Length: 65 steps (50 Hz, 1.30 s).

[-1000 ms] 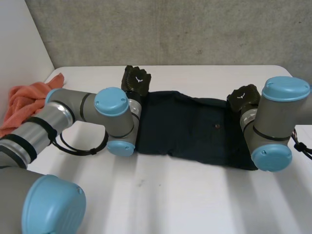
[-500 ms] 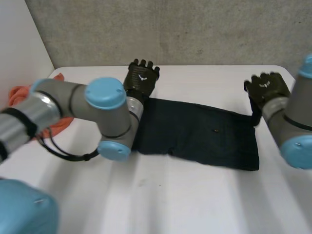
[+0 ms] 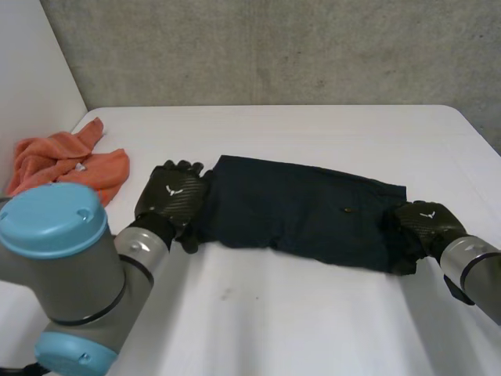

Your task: Fold the laundry.

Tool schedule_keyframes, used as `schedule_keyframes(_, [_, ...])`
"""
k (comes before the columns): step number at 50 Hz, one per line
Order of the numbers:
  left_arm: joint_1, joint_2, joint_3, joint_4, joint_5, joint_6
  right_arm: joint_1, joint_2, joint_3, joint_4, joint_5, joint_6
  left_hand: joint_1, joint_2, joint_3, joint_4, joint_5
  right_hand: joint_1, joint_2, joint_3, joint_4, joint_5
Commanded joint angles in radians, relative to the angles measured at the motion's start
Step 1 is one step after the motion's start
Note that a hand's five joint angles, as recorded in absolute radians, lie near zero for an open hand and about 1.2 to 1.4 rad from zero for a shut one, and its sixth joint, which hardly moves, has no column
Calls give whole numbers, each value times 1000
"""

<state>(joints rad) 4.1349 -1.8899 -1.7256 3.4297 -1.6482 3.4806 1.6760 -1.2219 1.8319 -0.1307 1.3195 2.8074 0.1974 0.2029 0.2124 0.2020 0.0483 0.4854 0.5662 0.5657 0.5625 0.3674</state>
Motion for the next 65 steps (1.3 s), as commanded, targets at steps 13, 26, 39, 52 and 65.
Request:
schedule_keyframes(13, [14,49,-66,36,-7,2,-131,-57,-16,-32,78,-210,-7,-13,-22,-12,-33,911,830,831,834,854])
schedule_keyframes(26, [30,71,-69,37,-4,2,-33,-67,-132,-43,126,-580,-13,-19,-28,-18,-39,911,830,831,834,854])
schedule_keyframes(39, [1,48,58,49,-12,-18,453,71,-215,-93,-55,-701,-13,-19,-28,-18,-39,911,830,831,834,854])
schedule_keyframes(52, [-113,-148,345,-1,-71,-57,420,55,-215,-56,-94,-406,-10,-16,-25,-15,-36,-311,-392,-391,-388,-367])
schedule_keyframes(65, [-197,-333,618,-112,-73,-150,123,-97,-272,114,-103,202,1,-4,-14,-3,-24,-311,-392,-391,-388,-367])
